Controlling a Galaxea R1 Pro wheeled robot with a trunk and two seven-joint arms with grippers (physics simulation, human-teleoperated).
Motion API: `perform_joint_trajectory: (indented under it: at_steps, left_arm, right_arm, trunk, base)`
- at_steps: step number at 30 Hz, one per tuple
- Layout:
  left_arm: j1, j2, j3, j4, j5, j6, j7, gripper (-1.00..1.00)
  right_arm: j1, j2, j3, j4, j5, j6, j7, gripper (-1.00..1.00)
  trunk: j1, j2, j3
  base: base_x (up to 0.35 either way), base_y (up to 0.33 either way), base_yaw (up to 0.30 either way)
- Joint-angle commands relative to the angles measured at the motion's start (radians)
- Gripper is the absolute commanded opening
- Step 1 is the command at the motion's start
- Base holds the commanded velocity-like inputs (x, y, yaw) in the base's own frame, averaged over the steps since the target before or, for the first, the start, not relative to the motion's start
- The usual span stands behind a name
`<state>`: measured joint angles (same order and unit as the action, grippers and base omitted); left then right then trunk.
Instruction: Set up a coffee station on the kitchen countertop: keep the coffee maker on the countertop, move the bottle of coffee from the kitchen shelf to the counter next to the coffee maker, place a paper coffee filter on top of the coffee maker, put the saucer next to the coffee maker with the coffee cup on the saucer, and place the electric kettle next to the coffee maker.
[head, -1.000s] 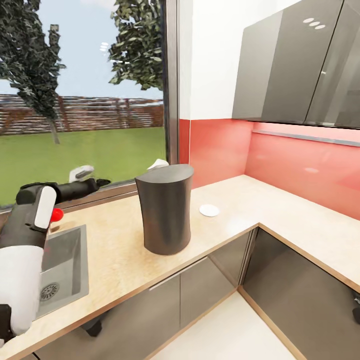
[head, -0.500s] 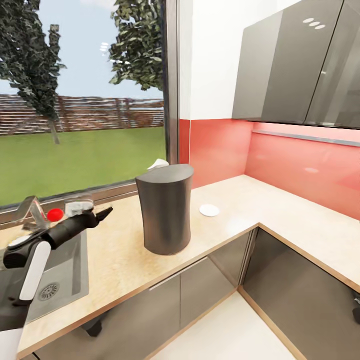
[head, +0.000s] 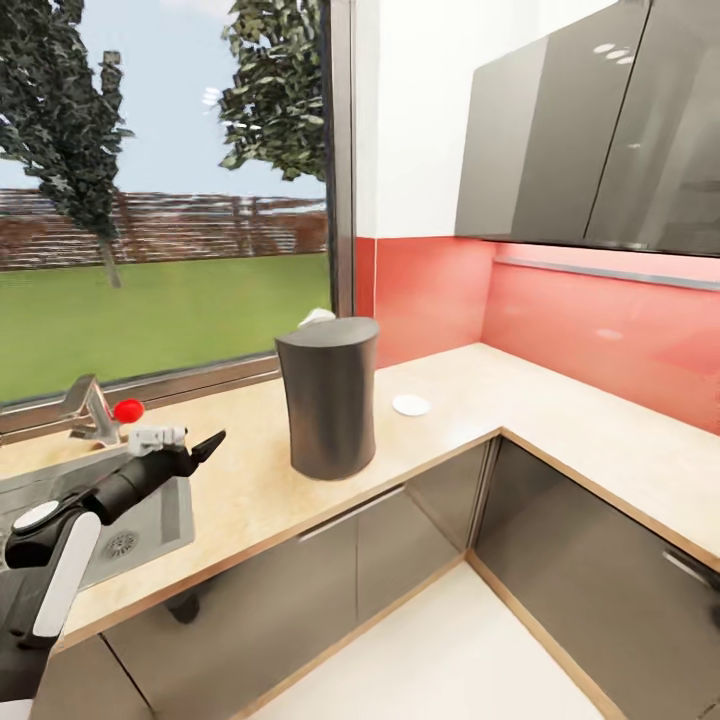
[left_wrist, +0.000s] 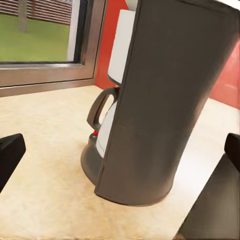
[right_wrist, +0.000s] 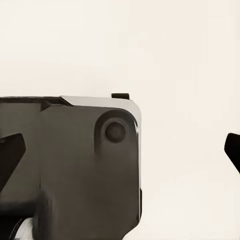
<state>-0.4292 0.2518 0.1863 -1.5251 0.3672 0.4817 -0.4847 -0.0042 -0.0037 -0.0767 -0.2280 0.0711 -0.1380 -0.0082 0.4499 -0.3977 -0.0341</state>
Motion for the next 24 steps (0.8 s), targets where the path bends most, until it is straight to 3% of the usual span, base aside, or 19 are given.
perform_joint_trajectory:
  at_steps: [1,13,24]
  left_arm:
    - [-0.001,0.000,0.002,0.000,0.007,0.008,-0.001,1.00]
    - [0.000,-0.003,0.001,0.000,0.008,0.006,0.001,1.00]
    - [0.000,-0.003,0.001,0.000,0.007,0.006,0.001,1.00]
  right_arm:
    - [0.000,0.001,-0.008,-0.001,0.007,-0.003,0.001,1.00]
    - [0.000,0.001,-0.009,-0.001,0.008,-0.003,0.001,1.00]
    - [0.000,0.002,-0.008,-0.001,0.008,-0.002,0.001,1.00]
  trunk:
    - [0.000,-0.002,-0.002]
    - [0.000,-0.002,-0.002]
    - [0.000,-0.002,-0.002]
  base:
    - [-0.286,-0.178,0.000]
    - [-0.086,-0.058,0.017]
    - [-0.007,-0.157,0.244]
